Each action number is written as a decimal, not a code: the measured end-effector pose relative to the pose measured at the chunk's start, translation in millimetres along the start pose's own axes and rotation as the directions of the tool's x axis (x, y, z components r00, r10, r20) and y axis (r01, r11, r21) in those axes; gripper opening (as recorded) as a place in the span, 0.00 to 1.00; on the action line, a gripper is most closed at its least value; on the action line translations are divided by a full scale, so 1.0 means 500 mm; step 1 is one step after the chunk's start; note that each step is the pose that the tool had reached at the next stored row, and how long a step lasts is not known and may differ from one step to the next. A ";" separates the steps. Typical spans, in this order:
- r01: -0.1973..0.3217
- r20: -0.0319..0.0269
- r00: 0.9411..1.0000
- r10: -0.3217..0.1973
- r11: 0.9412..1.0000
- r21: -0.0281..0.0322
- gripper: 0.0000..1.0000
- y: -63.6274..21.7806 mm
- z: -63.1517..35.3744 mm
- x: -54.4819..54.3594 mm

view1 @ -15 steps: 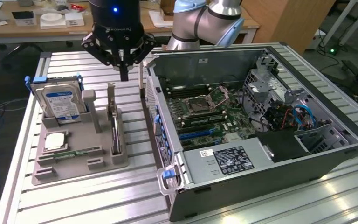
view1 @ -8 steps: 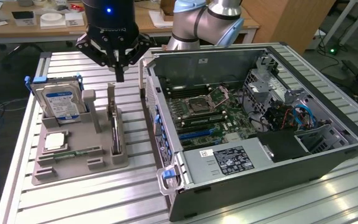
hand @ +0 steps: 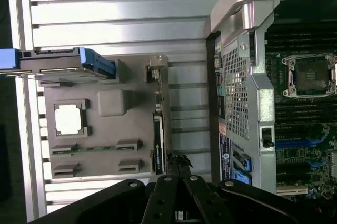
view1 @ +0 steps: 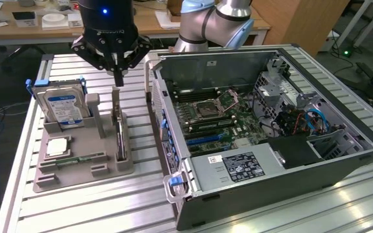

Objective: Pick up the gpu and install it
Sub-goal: 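Reach for the gpu, then pick up the gpu and move the gpu toward the slot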

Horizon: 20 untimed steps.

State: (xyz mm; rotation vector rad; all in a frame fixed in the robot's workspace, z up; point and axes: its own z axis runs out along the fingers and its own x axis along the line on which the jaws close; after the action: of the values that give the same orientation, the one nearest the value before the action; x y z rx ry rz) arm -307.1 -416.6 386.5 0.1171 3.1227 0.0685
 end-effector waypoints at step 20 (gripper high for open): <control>0.000 0.000 1.000 0.000 1.000 0.000 0.11 -0.006 0.000 0.040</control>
State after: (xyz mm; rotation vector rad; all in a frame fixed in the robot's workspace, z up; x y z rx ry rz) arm -327.5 -418.2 385.9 0.1172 3.1231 0.0685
